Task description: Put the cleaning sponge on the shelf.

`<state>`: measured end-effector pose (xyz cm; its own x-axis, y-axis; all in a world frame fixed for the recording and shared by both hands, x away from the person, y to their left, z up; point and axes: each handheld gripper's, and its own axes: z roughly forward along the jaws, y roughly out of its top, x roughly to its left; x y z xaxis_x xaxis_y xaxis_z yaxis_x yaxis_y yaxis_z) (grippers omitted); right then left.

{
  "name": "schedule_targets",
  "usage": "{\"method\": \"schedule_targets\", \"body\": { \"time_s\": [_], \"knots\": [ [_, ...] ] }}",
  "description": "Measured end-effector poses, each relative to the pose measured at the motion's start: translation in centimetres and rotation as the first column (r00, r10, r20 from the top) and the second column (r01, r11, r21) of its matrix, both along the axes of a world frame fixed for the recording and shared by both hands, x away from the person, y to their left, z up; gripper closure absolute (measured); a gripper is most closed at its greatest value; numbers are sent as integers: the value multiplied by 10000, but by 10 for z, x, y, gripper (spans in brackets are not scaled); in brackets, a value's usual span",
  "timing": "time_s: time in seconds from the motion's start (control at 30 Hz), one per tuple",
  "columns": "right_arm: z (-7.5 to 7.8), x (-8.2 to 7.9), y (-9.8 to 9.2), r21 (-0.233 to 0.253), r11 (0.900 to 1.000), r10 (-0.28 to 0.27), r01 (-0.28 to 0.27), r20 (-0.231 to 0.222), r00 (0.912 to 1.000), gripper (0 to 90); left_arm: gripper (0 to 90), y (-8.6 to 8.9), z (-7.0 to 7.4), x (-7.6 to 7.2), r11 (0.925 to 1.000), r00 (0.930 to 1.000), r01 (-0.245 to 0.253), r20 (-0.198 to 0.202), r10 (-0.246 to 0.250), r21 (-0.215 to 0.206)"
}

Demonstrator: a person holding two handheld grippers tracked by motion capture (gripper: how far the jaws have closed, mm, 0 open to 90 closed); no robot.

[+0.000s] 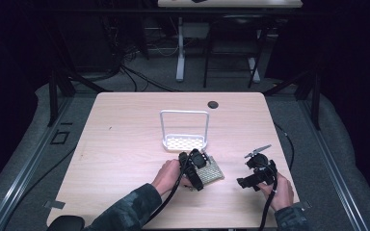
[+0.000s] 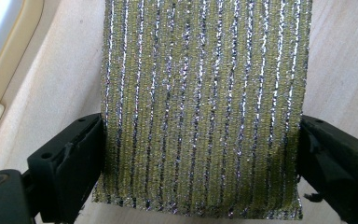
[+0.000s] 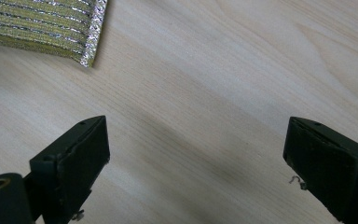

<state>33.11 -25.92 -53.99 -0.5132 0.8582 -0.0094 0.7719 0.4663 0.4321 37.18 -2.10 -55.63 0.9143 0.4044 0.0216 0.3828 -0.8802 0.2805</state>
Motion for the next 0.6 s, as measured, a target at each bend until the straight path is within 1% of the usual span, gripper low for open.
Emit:
{"method": "schedule_targets", "body": {
  "time_s": [0.1,0.17,0.3,0.33,0.4,0.6],
  "knots": [
    [0,0,0,55,10000,-26,26,-35,10000,63,75,0,3,-1,10000,9999,23,134,-21,-90],
    [-1,0,0,17,10000,-11,11,14,10000,63,76,1,4,-2,9997,9997,-73,224,78,-231],
    [-1,0,-1,11,10000,-20,20,3,10000,64,76,4,9,-4,9997,9996,-63,284,69,-220],
    [-1,0,0,5,10000,-24,24,0,10000,64,76,5,10,-4,9995,9994,-99,337,109,-296],
    [0,0,0,14,10000,-17,17,-37,10000,64,77,7,13,-5,9994,9990,-138,419,150,-302],
    [-1,0,0,-22,10000,-8,8,-40,10000,65,76,13,20,-7,9984,9982,-261,523,287,-502]
  ]
}}
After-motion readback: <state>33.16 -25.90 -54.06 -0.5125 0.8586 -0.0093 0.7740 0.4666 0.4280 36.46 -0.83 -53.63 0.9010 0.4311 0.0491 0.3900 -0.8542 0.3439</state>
